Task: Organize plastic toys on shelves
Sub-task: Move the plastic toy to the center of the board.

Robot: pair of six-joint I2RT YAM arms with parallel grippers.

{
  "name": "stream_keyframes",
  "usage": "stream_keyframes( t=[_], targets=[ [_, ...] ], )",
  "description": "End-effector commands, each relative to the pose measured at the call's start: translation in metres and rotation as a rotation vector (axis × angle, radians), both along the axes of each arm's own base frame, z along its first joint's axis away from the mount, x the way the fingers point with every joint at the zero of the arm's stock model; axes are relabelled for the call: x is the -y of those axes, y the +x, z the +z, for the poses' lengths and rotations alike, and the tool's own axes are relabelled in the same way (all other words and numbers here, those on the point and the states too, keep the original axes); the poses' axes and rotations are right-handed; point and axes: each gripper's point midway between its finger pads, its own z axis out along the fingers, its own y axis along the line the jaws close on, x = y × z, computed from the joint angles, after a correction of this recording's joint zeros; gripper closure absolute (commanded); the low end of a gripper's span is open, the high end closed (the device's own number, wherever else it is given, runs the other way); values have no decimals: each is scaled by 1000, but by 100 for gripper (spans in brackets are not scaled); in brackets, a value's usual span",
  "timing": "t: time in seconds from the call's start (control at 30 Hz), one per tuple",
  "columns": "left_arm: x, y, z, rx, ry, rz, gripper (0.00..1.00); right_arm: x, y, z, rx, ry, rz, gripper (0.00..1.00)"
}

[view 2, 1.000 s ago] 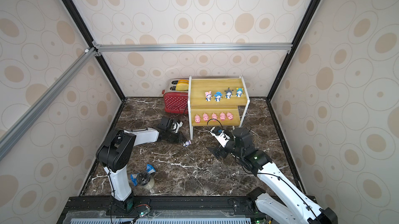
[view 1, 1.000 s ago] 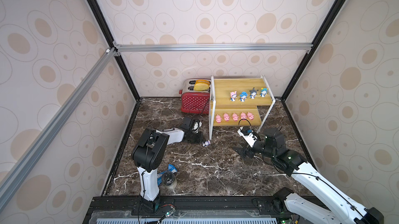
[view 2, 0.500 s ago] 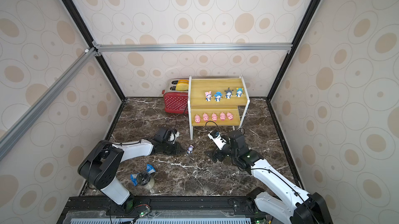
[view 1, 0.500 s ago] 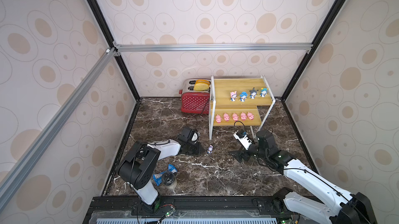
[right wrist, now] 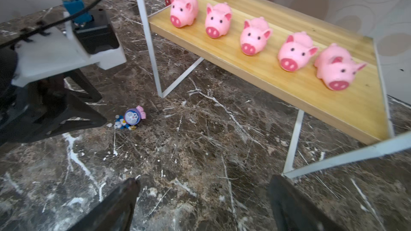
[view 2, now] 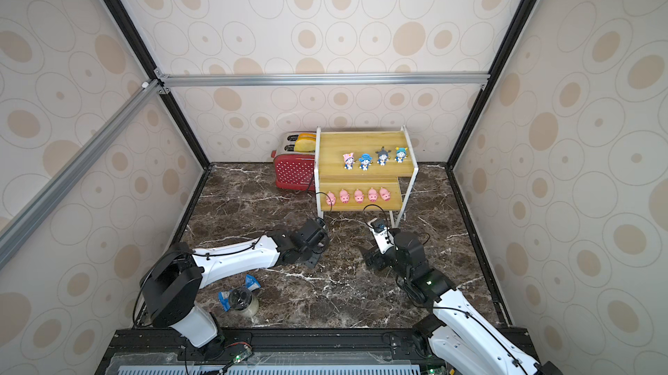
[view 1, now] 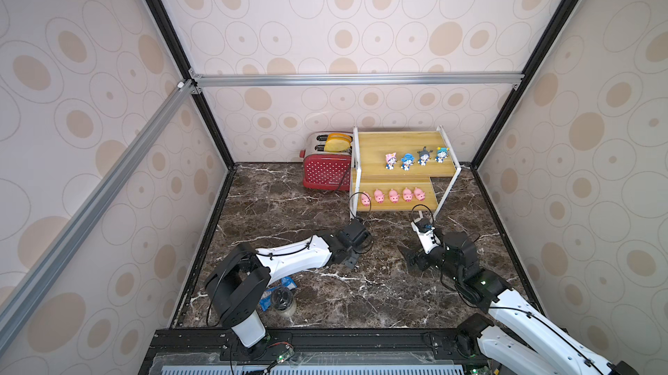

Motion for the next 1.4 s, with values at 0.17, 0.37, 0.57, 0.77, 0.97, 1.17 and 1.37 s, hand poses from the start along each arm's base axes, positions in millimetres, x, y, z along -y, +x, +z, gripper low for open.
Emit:
stream_keyframes(
  t=[0.17, 0.37, 0.57, 0.77, 0.97, 1.17, 1.37],
  targets=[
    [17, 13, 0, 137, 210, -53, 51, 26, 7, 1, 53, 6, -147, 4],
    [23, 25, -11, 166, 269, -78, 51, 24, 7, 1, 53, 9, -143, 4],
    [24, 21, -30, 137, 283, -132, 54, 25, 6, 2, 58, 11, -144, 4],
    [14, 4, -59, 54, 315, -181, 61, 27, 7, 3, 63, 6, -152, 4],
    [-6, -5, -75, -40, 326, -193, 66, 27, 7, 2, 63, 4, -151, 4],
    [-3, -48, -80, -256, 227, -297, 72, 28, 7, 4, 69, -3, -155, 4],
    [-27, -106, -70, -467, 239, -392, 72, 31, 8, 6, 82, -8, -170, 4]
  ],
)
